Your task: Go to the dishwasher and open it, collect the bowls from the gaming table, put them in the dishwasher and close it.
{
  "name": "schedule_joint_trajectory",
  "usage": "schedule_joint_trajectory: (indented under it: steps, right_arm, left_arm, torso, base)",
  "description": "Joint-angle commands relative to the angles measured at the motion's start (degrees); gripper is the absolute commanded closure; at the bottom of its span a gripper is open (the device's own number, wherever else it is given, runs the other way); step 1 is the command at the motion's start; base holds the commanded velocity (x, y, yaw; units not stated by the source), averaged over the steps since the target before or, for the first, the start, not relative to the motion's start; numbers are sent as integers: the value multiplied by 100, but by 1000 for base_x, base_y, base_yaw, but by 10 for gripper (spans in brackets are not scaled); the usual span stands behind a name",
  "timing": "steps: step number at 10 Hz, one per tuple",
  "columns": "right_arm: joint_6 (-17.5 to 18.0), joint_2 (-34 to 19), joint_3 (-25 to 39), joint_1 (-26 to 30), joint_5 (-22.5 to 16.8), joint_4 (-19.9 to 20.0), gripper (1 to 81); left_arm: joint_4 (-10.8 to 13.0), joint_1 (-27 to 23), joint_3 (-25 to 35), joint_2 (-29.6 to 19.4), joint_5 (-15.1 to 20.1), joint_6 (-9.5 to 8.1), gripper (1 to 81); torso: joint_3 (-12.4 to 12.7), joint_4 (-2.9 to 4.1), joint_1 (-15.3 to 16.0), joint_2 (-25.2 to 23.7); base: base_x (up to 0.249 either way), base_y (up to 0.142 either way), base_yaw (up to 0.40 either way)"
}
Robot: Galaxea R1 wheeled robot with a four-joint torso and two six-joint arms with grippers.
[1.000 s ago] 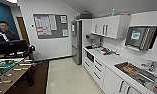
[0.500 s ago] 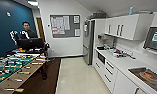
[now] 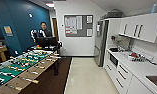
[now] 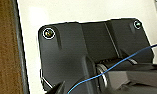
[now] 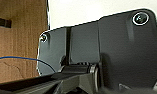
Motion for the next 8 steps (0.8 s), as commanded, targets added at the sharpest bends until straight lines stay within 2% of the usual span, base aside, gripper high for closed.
schedule_joint_trajectory:
  steps: [1, 8]
  right_arm:
    - [-27, -72, 127, 257, -249, -112, 10]
    - [-26, -46, 57, 257, -249, -147, 10]
  left_arm:
    - [-28, -278, 47, -63, 266, 61, 10]
    - [-28, -243, 134, -177, 188, 61, 10]
  torso:
    - [0, 0, 0, 0]
    - [0, 0, -2, 0]
  base:
    - [0, 0, 355]
    - [0, 0, 355]
